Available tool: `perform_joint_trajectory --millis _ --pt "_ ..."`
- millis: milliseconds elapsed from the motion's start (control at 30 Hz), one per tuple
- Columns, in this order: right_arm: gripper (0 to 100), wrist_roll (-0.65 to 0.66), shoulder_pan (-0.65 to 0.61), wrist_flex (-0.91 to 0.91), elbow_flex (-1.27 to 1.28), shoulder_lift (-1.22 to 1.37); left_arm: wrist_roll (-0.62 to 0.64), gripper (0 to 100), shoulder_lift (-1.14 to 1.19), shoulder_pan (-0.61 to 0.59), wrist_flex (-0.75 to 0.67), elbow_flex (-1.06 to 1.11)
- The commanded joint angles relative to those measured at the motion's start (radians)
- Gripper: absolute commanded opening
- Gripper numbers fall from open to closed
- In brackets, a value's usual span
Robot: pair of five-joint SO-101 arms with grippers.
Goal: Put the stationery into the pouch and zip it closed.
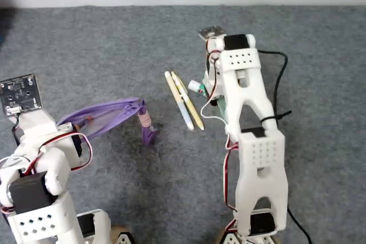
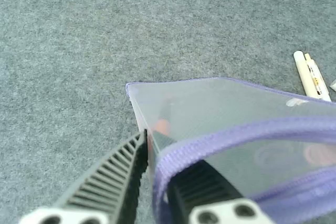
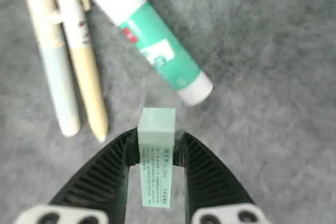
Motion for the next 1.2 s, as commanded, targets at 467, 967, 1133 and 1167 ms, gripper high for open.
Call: perform_joint_trajectory --millis 467,967,1133,1167 --pt "0.8 -0.166 -0.252 -0.031 0.549 -0.928 0.011 1 0.003 0.003 -0.017 -0.002" --pt "0.8 -0.427 -0.568 -0.219 0.565 -1.198 0.011 1 0.003 0.003 -0.017 -0.002" --pt "0.8 -0.477 -0.581 -0.312 0.565 -1.242 0.011 1 0.002 0.003 -0.017 0.01" --pt "0.8 -0.485 -0.581 -0.329 0.566 -1.244 0.009 1 0.002 0.003 -0.018 0.013"
